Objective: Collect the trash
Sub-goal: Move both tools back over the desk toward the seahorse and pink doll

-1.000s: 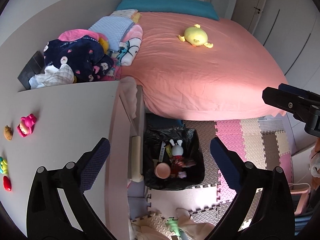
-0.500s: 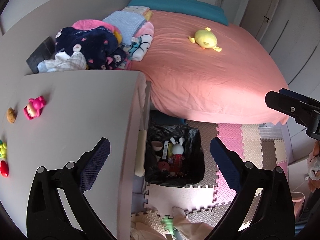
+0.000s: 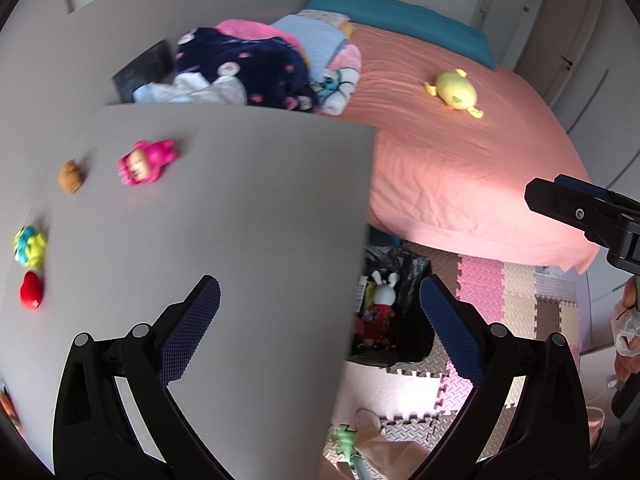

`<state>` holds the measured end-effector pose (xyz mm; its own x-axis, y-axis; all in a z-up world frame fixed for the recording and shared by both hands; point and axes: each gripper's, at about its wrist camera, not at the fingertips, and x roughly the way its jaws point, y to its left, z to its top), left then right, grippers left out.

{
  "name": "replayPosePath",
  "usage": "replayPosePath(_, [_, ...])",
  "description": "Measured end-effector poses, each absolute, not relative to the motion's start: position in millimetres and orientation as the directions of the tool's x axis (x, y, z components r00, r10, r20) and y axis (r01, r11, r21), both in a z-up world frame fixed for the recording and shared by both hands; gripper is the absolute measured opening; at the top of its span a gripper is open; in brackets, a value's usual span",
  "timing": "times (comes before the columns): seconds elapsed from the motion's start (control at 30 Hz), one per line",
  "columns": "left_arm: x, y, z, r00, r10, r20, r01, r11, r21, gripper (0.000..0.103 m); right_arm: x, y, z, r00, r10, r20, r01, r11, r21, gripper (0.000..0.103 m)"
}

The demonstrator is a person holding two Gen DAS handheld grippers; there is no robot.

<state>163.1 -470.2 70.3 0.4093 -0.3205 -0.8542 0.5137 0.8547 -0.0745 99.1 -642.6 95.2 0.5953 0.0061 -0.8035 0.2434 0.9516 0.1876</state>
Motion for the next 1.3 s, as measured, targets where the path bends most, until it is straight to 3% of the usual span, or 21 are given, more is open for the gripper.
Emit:
replayPosePath(0.83, [163, -259, 62, 0.481, -0.166, -0.861, 0.145, 0.983, -0.109, 0.097, 179, -472, 78, 0.546, 0.167, -0.821, -0.008, 0.981, 0.194, 0.082])
replayPosePath(1.3, [150, -182, 57, 0.498, -0.118, -0.859, 0.018, 0.992, -0.126, 0.097, 211, -424, 65, 0.518, 0.157, -0.841, -0.059, 0.987, 0.148, 0.082])
